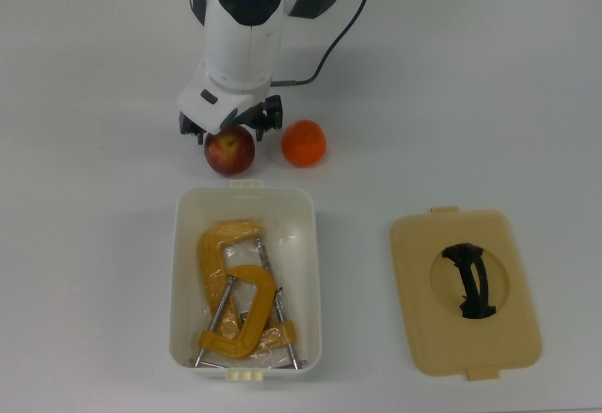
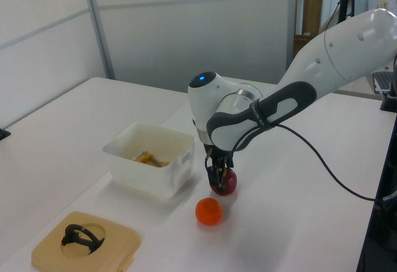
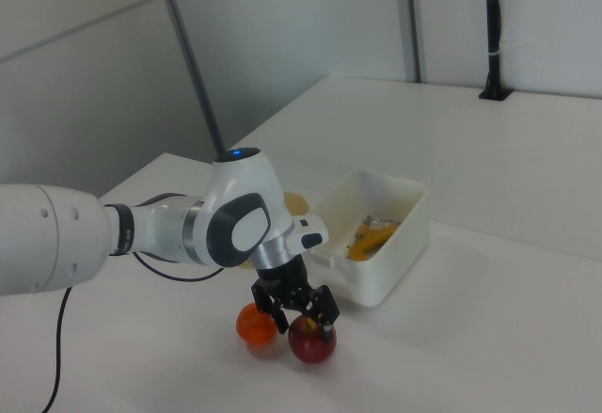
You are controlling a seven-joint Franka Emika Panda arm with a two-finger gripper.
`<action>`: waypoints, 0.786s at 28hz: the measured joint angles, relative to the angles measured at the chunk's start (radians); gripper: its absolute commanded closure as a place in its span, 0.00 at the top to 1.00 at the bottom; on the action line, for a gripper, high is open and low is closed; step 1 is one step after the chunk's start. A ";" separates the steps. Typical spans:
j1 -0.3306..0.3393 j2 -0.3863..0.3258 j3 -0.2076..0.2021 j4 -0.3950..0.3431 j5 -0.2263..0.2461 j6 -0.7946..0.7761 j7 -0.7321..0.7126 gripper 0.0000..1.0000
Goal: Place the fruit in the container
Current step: 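Lift the red apple and carry it over the white container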
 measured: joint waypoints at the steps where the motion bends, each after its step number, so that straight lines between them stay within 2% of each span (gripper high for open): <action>1: 0.000 0.006 0.000 0.000 0.000 0.011 0.000 1.00; 3: 0.000 0.021 0.000 0.002 -0.001 0.033 0.000 0.96; 4: 0.000 0.027 0.000 0.003 -0.006 0.038 0.000 0.87; 5: 0.000 0.032 0.000 0.004 -0.012 0.040 0.000 0.72; 6: 0.000 0.036 0.000 0.005 -0.020 0.041 0.000 0.46; 9: 0.000 0.039 0.000 0.010 -0.039 0.042 0.000 0.23; 11: 0.000 0.039 0.000 0.013 -0.041 0.042 0.000 0.13; 17: -0.001 0.028 -0.002 0.030 -0.036 0.003 0.003 0.13; 22: -0.005 0.009 -0.003 0.122 0.043 -0.063 0.004 0.15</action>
